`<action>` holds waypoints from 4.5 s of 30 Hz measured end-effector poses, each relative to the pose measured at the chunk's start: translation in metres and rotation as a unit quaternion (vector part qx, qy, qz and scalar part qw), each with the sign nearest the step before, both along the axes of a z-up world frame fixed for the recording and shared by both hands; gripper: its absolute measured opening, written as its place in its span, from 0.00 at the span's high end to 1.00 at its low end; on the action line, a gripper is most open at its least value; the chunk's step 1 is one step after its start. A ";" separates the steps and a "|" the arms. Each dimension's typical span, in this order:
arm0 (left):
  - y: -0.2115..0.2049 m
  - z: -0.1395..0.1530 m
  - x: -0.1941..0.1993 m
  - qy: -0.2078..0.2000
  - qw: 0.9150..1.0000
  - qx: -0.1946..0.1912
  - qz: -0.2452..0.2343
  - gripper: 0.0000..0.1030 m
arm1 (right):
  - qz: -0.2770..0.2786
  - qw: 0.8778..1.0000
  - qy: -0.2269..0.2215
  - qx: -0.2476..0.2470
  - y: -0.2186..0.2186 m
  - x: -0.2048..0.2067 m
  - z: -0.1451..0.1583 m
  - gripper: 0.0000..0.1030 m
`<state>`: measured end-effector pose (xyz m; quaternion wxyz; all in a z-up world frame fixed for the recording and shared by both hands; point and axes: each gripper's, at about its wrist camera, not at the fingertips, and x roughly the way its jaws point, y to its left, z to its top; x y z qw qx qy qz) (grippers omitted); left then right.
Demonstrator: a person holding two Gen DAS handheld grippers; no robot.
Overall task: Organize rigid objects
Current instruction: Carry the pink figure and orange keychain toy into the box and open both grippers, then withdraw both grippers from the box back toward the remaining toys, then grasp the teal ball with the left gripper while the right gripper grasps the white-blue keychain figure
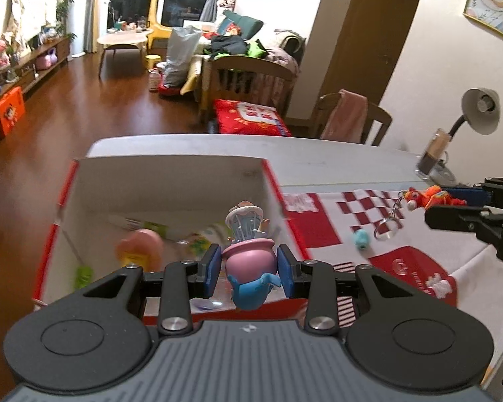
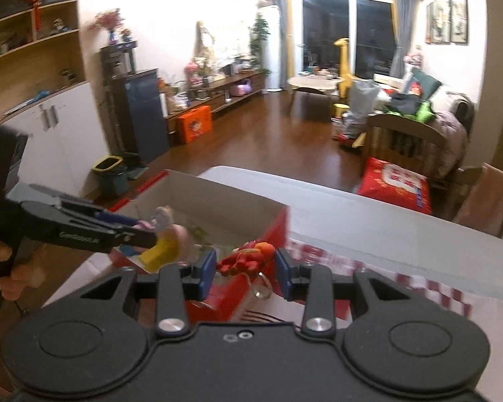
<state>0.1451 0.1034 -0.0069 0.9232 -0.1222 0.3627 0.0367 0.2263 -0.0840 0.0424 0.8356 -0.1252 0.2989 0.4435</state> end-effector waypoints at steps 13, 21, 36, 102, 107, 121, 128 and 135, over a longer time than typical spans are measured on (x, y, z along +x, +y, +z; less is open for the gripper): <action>0.078 -0.005 0.010 0.029 0.998 0.056 0.024 0.65 | 0.039 0.999 -0.008 -0.013 0.089 -0.013 -0.013 0.64; 0.095 -0.041 0.035 0.068 0.995 0.069 0.017 0.65 | 0.025 0.998 0.016 -0.050 0.127 0.000 -0.049 0.64; 0.090 -0.090 0.067 0.139 0.988 0.065 -0.004 0.66 | 0.005 0.990 0.046 -0.131 0.154 0.012 -0.100 0.64; -0.129 -0.027 0.074 -0.018 0.998 0.036 -0.044 0.20 | -0.126 0.990 0.069 -0.013 -0.127 0.015 -0.092 0.01; -0.158 -0.045 0.103 -0.012 0.998 0.046 -0.047 0.20 | -0.127 0.989 0.068 -0.028 -0.143 0.028 -0.111 0.01; -0.204 -0.106 0.173 0.038 0.997 0.044 -0.059 0.20 | -0.091 0.990 0.097 -0.048 -0.143 0.056 -0.153 0.08; -0.214 -0.129 0.195 0.050 0.995 0.056 -0.071 0.20 | -0.077 0.990 0.102 -0.063 -0.135 0.061 -0.168 0.19; -0.222 -0.147 0.215 0.066 0.993 0.061 -0.077 0.20 | -0.078 0.989 0.112 -0.064 -0.135 0.067 -0.176 0.30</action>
